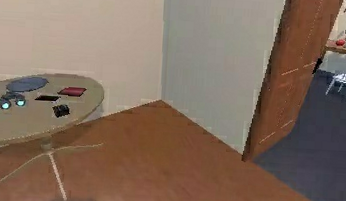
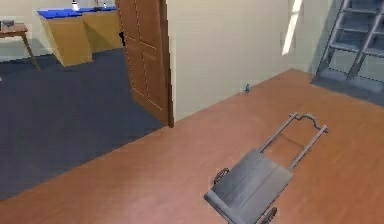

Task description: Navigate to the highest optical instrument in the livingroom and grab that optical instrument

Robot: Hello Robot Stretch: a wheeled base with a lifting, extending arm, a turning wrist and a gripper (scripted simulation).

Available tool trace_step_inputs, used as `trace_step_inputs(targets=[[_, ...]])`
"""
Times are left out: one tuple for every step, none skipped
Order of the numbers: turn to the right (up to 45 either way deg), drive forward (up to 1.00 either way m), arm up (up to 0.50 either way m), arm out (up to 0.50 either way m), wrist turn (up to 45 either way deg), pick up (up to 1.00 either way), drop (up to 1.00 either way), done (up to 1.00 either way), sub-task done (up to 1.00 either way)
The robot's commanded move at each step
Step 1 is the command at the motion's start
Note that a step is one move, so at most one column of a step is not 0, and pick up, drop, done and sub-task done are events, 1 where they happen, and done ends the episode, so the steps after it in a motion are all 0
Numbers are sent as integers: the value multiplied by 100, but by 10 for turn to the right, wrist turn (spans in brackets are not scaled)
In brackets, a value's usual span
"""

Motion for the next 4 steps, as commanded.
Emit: trace_step_inputs(targets=[[450, 0, 0, 0, 0, 0, 0, 0, 0], [60, 0, 0, 0, 0, 0, 0, 0, 0], [0, 10, 0, 0, 0, 0, 0, 0, 0], [-450, 0, 0, 0, 0, 0, 0, 0, 0]])
